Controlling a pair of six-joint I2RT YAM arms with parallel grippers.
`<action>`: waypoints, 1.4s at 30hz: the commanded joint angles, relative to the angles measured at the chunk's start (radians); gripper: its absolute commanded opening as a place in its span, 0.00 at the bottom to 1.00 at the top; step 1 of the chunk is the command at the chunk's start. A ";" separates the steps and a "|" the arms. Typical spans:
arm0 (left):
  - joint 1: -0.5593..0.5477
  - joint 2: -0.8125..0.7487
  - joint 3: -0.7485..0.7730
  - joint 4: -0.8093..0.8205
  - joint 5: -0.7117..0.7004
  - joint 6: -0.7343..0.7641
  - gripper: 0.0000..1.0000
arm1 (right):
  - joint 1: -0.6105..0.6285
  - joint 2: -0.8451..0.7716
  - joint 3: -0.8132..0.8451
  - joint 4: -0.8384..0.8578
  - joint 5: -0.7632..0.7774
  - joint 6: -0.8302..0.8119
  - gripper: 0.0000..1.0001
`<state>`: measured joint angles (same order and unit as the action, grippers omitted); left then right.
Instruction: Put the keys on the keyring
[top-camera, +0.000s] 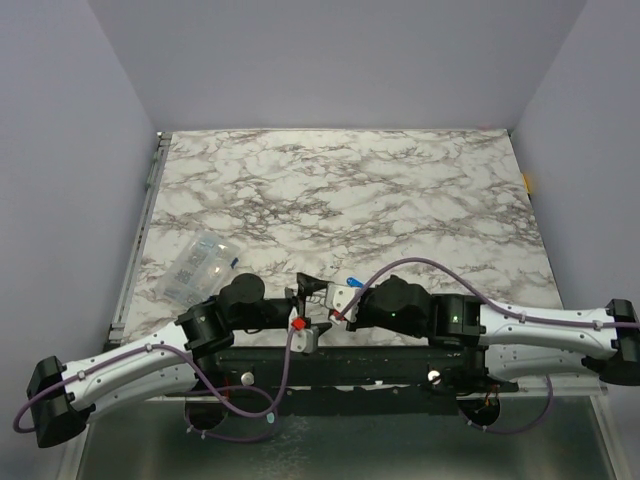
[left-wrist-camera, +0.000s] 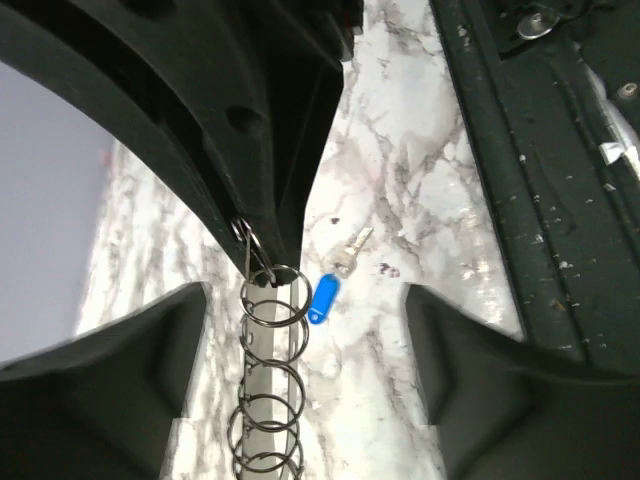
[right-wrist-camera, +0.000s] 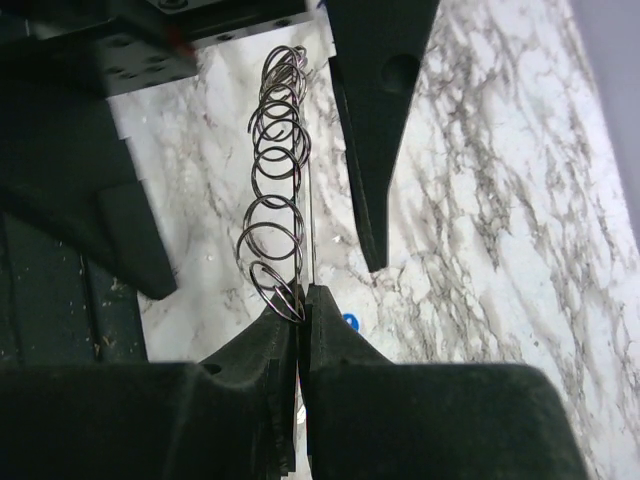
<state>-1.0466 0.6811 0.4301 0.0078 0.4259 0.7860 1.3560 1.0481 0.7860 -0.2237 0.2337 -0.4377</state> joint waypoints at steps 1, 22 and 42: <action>0.023 -0.029 0.030 0.026 0.007 -0.060 0.99 | 0.004 -0.060 -0.029 0.110 0.051 0.032 0.01; 0.148 0.009 0.016 0.312 0.104 -0.323 0.81 | 0.003 -0.058 -0.038 0.146 0.153 0.087 0.01; 0.161 0.083 0.039 0.259 0.112 -0.302 0.50 | 0.004 -0.076 -0.048 0.165 0.076 0.055 0.01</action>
<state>-0.8913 0.7586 0.4377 0.2878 0.5163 0.4728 1.3556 0.9928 0.7422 -0.1112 0.3523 -0.3687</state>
